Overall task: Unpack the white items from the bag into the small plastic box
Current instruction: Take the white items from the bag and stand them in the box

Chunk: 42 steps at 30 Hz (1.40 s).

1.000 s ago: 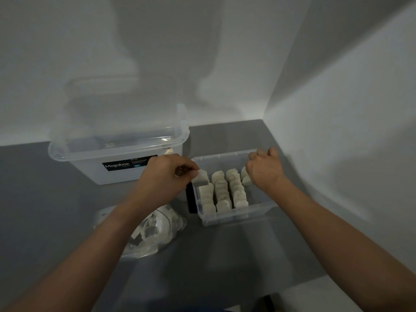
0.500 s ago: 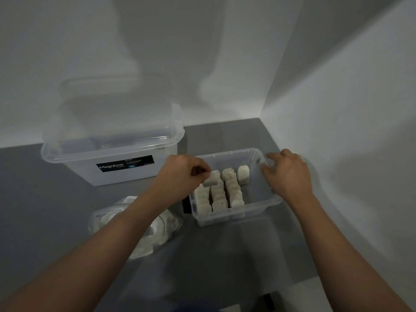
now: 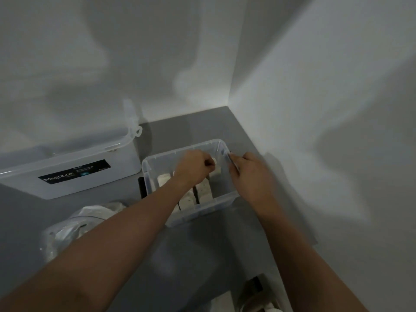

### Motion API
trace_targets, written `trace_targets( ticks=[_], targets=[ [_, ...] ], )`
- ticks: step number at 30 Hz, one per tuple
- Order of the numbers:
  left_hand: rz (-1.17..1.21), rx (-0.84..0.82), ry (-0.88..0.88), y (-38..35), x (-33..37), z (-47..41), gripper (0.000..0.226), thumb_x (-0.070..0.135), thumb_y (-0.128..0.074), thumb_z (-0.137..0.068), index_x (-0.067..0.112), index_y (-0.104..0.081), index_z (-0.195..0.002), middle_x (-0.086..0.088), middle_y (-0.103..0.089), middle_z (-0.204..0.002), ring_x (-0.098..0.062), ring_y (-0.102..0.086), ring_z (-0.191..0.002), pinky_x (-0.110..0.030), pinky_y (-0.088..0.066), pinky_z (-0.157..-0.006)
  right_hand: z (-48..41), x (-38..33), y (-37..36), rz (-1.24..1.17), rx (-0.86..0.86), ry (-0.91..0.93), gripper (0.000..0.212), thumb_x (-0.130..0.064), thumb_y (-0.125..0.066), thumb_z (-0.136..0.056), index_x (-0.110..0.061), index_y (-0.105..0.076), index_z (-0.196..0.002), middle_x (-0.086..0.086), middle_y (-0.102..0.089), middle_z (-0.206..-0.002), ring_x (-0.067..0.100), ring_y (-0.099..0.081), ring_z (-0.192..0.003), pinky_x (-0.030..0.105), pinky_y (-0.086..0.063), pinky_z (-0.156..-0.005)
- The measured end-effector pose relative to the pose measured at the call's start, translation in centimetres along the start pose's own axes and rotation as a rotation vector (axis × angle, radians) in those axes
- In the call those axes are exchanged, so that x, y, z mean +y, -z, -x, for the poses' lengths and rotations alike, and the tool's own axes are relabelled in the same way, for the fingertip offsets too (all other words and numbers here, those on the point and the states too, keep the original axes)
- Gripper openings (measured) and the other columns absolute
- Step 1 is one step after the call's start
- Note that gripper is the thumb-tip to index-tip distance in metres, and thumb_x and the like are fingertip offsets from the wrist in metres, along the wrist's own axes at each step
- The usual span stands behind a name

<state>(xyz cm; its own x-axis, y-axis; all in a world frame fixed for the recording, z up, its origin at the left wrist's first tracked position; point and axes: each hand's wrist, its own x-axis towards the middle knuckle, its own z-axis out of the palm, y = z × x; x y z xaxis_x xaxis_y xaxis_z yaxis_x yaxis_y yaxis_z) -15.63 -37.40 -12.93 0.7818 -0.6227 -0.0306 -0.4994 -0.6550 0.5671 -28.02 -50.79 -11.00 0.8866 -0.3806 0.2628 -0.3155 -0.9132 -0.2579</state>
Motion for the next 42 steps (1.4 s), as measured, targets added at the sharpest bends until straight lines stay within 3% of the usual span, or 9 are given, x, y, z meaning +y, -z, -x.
trace_targets(
  ticks=[9,15,20,23,27,31,34,37,42],
  targets=[
    [-0.114,0.064,0.093,-2.0,-0.7,-0.8,0.015,0.027,-0.062,-0.091,0.021,-0.076,-0.088,0.002,-0.073,-0.084,-0.014,-0.068,-0.072,-0.037,-0.061,-0.075,0.3,0.1,-0.6,-0.049,0.007,-0.009,0.036,-0.034,-0.051,-0.102,-0.023,-0.065,-0.133,0.004,-0.059,-0.091,0.025,-0.061,-0.077,0.032,-0.048,-0.069],
    [-0.053,0.106,0.032,0.8,0.4,1.1,0.028,0.037,-0.062,-0.091,0.02,-0.073,-0.11,0.001,-0.074,-0.105,-0.015,-0.068,-0.093,-0.036,-0.056,-0.087,0.2,0.0,-0.5,-0.025,0.033,-0.005,0.034,-0.035,-0.05,-0.102,-0.024,-0.068,-0.129,0.006,-0.06,-0.089,0.027,-0.061,-0.076,0.034,-0.049,-0.07],
    [0.085,0.272,-0.04,6.9,0.1,8.7,0.024,0.042,-0.062,-0.093,0.027,-0.073,-0.107,0.016,-0.071,-0.097,0.008,-0.06,-0.071,-0.007,-0.045,-0.074,-0.2,-0.3,0.1,0.021,0.06,0.003,0.029,-0.038,-0.057,-0.1,-0.021,-0.075,-0.114,0.012,-0.061,-0.084,0.037,-0.062,-0.074,0.033,-0.046,-0.063],
    [0.131,0.372,-0.004,11.0,-2.6,14.5,0.02,0.041,-0.065,-0.092,0.03,-0.072,-0.107,0.019,-0.068,-0.091,0.005,-0.057,-0.067,-0.004,-0.039,-0.063,-0.3,-2.2,1.8,-0.129,0.105,-0.086,0.028,-0.04,-0.063,-0.096,-0.019,-0.076,-0.109,0.019,-0.064,-0.095,0.042,-0.064,-0.085,0.04,-0.054,-0.074],
    [0.201,0.494,0.19,14.1,-9.0,20.8,0.015,0.038,-0.07,-0.089,0.032,-0.072,-0.103,0.017,-0.068,-0.085,-0.004,-0.055,-0.06,-0.012,-0.042,-0.061,0.8,-9.7,3.8,-0.359,0.155,-0.1,0.024,-0.036,-0.063,-0.096,-0.02,-0.076,-0.109,0.005,-0.066,-0.101,0.015,-0.06,-0.08,0.02,-0.04,-0.078],
    [0.069,0.431,0.266,14.2,-15.3,25.9,0.015,0.028,-0.072,-0.087,0.027,-0.072,-0.102,0.014,-0.07,-0.088,-0.002,-0.062,-0.069,-0.014,-0.049,-0.067,5.2,-19.4,2.9,-0.603,0.004,0.048,0.013,-0.031,-0.067,-0.094,-0.028,-0.076,-0.102,-0.012,-0.064,-0.092,0.0,-0.058,-0.076,0.0,-0.037,-0.077],
    [-0.04,0.318,0.17,12.9,-18.7,28.0,0.015,0.021,-0.068,-0.088,0.023,-0.075,-0.101,0.003,-0.072,-0.095,-0.016,-0.069,-0.078,-0.03,-0.056,-0.073,8.6,-25.0,0.5,-0.685,-0.265,0.21,0.011,-0.03,-0.069,-0.093,-0.031,-0.077,-0.101,-0.016,-0.067,-0.091,-0.001,-0.063,-0.085,0.005,-0.042,-0.08],
    [-0.224,0.138,0.039,11.9,-20.5,28.3,0.03,0.034,-0.048,-0.086,0.032,-0.074,-0.1,0.006,-0.072,-0.095,-0.021,-0.067,-0.086,-0.032,-0.055,-0.073,10.8,-28.5,-3.8,-0.428,-0.515,0.363,0.015,-0.031,-0.062,-0.094,-0.032,-0.076,-0.097,-0.012,-0.071,-0.088,0.005,-0.064,-0.081,0.022,-0.051,-0.076],
    [-0.605,-0.004,0.094,11.1,-23.8,27.0,0.014,0.028,-0.061,-0.083,0.024,-0.074,-0.085,0.001,-0.072,-0.079,-0.024,-0.061,-0.087,-0.032,-0.039,-0.074,11.3,-29.8,-8.0,0.167,-0.487,0.34,0.025,-0.019,-0.051,-0.094,-0.023,-0.074,-0.104,0.004,-0.073,-0.099,0.027,-0.07,-0.092,0.035,-0.051,-0.071]
  ],
)
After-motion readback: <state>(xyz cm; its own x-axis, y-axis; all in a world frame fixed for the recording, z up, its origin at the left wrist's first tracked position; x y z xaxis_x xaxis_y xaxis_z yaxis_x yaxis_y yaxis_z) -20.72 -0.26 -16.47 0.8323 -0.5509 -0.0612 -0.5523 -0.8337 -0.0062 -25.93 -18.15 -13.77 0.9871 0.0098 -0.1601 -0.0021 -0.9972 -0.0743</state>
